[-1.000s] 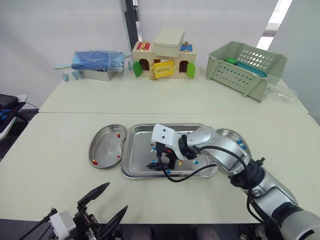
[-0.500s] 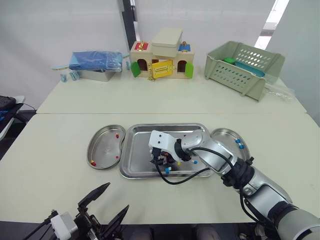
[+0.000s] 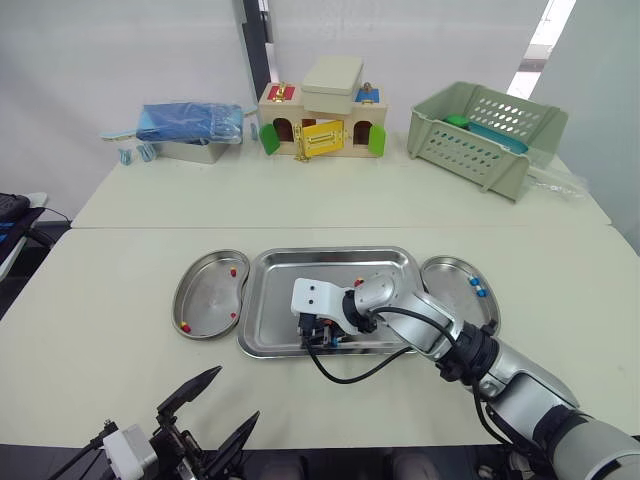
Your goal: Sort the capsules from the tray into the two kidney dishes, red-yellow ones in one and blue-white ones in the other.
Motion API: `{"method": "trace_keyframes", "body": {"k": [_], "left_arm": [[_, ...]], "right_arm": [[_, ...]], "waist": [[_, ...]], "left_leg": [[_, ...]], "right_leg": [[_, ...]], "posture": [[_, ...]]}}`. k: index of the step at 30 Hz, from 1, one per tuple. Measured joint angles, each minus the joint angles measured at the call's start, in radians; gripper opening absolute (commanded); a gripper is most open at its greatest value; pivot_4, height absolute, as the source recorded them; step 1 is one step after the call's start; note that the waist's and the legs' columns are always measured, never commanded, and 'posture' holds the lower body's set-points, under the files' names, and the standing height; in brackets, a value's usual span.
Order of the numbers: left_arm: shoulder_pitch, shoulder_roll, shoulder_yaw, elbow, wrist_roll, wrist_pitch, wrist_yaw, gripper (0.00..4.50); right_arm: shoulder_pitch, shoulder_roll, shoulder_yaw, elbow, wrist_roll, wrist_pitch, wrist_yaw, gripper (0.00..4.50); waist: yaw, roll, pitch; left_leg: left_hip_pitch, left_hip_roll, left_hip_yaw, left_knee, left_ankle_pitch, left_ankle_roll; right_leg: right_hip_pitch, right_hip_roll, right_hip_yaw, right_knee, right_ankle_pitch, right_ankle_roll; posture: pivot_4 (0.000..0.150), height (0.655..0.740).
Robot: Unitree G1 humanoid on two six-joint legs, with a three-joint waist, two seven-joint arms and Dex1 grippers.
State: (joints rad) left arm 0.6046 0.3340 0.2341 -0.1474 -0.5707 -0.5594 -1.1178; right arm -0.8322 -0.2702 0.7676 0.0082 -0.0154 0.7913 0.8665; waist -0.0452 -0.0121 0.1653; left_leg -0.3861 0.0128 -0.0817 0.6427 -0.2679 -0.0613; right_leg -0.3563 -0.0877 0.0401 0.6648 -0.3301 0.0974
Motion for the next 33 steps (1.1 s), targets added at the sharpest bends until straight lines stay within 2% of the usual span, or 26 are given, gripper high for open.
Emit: {"method": "trace_keyframes", "body": {"k": [2, 3, 12, 16, 20, 27, 32, 33], "left_arm": [[0.000, 0.000, -0.001, 0.000, 0.001, 0.000, 0.005, 4.50], [-0.001, 0.000, -0.001, 0.000, 0.002, 0.000, 0.007, 4.50], [-0.006, 0.003, -0.007, -0.002, 0.002, 0.000, 0.014, 4.50], [-0.012, 0.022, -0.024, -0.009, 0.001, 0.000, -0.004, 4.50], [-0.031, 0.045, -0.050, -0.013, 0.001, 0.000, -0.035, 4.50], [-0.067, 0.075, -0.113, -0.012, 0.002, -0.016, -0.101, 4.50], [-0.086, 0.080, -0.128, -0.007, 0.001, -0.016, -0.123, 4.50], [-0.092, 0.080, -0.131, -0.006, 0.001, -0.016, -0.126, 4.50]], "right_arm": [[0.000, 0.000, 0.000, 0.000, -0.003, -0.003, 0.002, 0.11], [0.000, 0.001, 0.000, 0.000, -0.004, -0.004, 0.004, 0.02], [0.046, -0.001, -0.063, -0.004, 0.035, -0.022, 0.036, 0.02], [0.094, -0.119, -0.248, -0.091, 0.142, -0.079, 0.112, 0.02], [0.180, -0.321, -0.451, -0.163, 0.239, -0.157, 0.218, 0.02], [0.362, -0.573, -0.631, -0.096, 0.270, -0.284, 0.317, 0.02], [0.441, -0.647, -0.698, -0.042, 0.270, -0.334, 0.331, 0.02], [0.447, -0.651, -0.699, -0.039, 0.269, -0.342, 0.331, 0.34]], "waist": [[0.000, 0.000, 0.000], [0.000, 0.000, 0.000], [0.003, 0.000, 0.000], [0.013, 0.000, 0.000], [0.015, -0.001, 0.000], [0.012, -0.001, 0.001], [0.010, 0.000, 0.001], [0.010, 0.000, 0.001]], "left_leg": [[0.000, 0.000, 0.000, 0.000, 0.000, 0.000], [0.000, 0.000, 0.000, 0.000, 0.000, 0.000], [0.000, 0.000, 0.000, 0.000, 0.000, 0.000], [-0.001, 0.000, 0.000, 0.000, 0.000, 0.000], [-0.001, 0.000, 0.000, 0.000, 0.000, 0.000], [-0.001, 0.000, 0.001, 0.000, 0.000, 0.000], [0.000, 0.000, 0.002, 0.000, 0.000, 0.000], [0.000, 0.000, 0.002, 0.000, 0.000, 0.000]], "right_leg": [[0.000, 0.000, 0.000, 0.000, 0.000, 0.000], [0.000, 0.000, 0.000, 0.000, 0.000, 0.000], [0.000, 0.000, 0.000, 0.000, 0.000, 0.000], [0.001, 0.000, 0.000, -0.001, 0.000, 0.000], [0.002, 0.000, -0.001, -0.002, 0.000, 0.000], [0.003, 0.000, 0.000, -0.002, 0.000, 0.000], [0.003, 0.000, 0.001, -0.002, 0.000, 0.000], [0.003, 0.000, 0.001, -0.002, 0.000, 0.000]], "posture": [[0.150, 0.7400], [0.150, 0.7400], [0.150, 0.7400], [0.150, 0.7400], [0.150, 0.7400], [0.150, 0.7400], [0.150, 0.7400], [0.150, 0.7400]]}}
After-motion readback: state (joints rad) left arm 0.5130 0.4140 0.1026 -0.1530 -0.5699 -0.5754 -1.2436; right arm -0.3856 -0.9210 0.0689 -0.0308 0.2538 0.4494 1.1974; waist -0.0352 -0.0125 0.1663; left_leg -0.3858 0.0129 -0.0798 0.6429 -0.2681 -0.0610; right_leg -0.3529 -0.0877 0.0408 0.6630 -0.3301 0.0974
